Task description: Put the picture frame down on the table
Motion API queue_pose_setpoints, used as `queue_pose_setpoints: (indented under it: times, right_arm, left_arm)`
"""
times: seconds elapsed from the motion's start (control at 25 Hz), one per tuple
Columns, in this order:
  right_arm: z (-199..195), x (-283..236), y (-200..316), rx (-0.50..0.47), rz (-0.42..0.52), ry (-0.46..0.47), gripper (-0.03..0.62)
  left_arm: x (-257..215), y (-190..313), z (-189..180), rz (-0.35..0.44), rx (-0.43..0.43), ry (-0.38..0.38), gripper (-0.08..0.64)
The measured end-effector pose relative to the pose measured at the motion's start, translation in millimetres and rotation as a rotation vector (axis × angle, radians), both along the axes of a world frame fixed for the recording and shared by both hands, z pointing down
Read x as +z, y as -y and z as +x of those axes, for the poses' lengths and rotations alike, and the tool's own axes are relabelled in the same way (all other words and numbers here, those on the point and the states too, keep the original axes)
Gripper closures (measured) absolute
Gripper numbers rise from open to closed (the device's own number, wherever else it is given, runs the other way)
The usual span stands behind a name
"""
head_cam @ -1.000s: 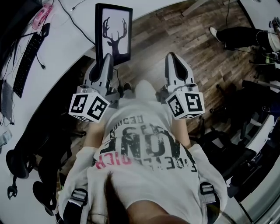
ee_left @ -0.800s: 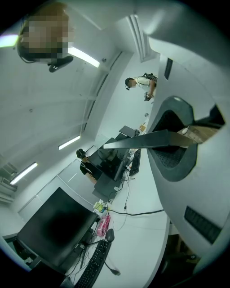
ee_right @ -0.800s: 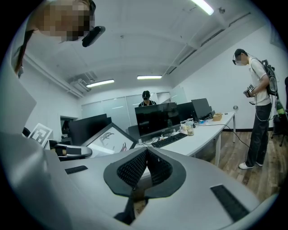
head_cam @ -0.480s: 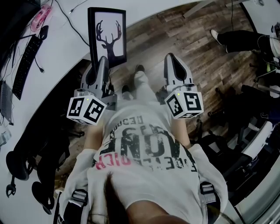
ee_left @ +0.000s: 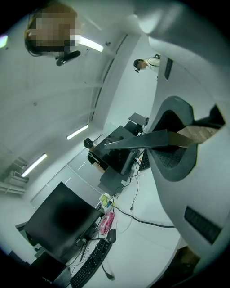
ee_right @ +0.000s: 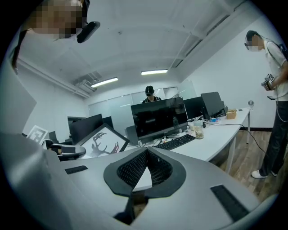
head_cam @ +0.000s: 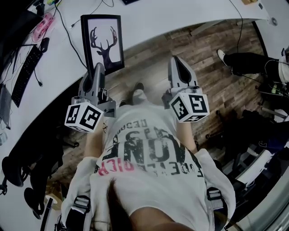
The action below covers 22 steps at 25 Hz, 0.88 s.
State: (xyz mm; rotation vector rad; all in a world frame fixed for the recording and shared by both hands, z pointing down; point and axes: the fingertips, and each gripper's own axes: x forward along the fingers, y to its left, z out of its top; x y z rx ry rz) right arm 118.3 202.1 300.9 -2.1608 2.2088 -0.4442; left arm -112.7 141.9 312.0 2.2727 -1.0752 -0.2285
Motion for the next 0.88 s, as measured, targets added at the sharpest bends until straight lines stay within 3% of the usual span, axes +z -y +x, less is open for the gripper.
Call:
queue_pose_setpoints:
  times: [0.32, 0.52, 0.88]
  right_arm:
    - [28, 5, 13, -0.033, -0.002, 0.016, 0.591]
    - [55, 7, 34, -0.021, -0.025, 0.039, 0.591]
    - [56, 18, 54, -0.018, -0.065, 0.05, 0.591]
  left_arm:
    - [0, 4, 15, -0.002, -0.081, -0.014, 0.534]
    - [-6, 28, 39, -0.012, -0.084, -0.008, 0.534]
    - [4, 48, 44, -0.05, -0.085, -0.013, 0.534]
